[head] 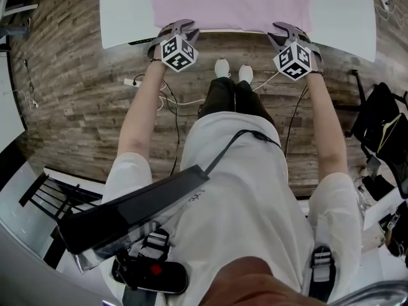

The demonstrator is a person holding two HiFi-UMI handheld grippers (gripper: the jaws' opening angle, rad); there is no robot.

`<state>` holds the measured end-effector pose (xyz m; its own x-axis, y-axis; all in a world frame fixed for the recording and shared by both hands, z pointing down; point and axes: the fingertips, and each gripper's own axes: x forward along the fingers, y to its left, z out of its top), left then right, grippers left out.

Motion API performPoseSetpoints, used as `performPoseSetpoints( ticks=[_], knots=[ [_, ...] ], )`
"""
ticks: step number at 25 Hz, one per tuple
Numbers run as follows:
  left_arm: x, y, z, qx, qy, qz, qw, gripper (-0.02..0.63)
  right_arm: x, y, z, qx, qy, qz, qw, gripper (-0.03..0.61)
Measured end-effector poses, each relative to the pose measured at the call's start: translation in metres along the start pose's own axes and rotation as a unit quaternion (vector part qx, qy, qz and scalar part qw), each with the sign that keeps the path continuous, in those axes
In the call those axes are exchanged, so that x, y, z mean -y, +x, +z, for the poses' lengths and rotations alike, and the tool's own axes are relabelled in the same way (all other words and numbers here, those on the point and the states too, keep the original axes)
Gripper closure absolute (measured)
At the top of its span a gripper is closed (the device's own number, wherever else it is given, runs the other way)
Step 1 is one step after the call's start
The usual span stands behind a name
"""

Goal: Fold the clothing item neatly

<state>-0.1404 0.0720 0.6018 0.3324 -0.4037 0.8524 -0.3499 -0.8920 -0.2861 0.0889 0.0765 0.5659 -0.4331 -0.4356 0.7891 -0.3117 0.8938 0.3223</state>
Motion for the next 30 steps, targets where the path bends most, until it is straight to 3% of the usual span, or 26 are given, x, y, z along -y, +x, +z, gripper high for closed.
performPoseSetpoints(
  ticks=[5,12,17,18,19,20,30],
  knots=[
    [-0.001,0.003,-0.005,0.001,0.003,-0.009,1.0000,0.502,-0.009,0.002,-0.010,-0.017,-0.007,0.011,1.000,0.434],
    [-0.007,0.001,-0.004,0.004,0.004,-0.013,0.9999,0.504,0.007,0.004,-0.020,-0.043,0.022,-0.014,0.999,0.436],
    [-0.011,0.002,-0.005,0.004,0.017,-0.014,0.9998,0.565,0.011,0.012,-0.027,-0.063,0.020,-0.007,0.998,0.436],
    [-0.010,0.002,-0.006,0.006,0.012,-0.018,0.9998,0.568,0.011,0.013,-0.028,-0.066,0.022,-0.007,0.998,0.442],
    [-0.010,0.002,-0.006,0.009,0.004,-0.023,0.9997,0.572,0.012,0.013,-0.029,-0.069,0.023,-0.009,0.997,0.509],
    [-0.010,0.001,-0.006,0.012,-0.004,-0.029,0.9995,0.574,0.012,0.013,-0.029,-0.071,0.023,-0.011,0.997,0.532],
    [0.001,-0.029,-0.001,0.041,-0.018,-0.046,0.9979,0.575,-0.001,-0.012,-0.024,-0.059,0.025,-0.005,0.998,0.542]
  ],
)
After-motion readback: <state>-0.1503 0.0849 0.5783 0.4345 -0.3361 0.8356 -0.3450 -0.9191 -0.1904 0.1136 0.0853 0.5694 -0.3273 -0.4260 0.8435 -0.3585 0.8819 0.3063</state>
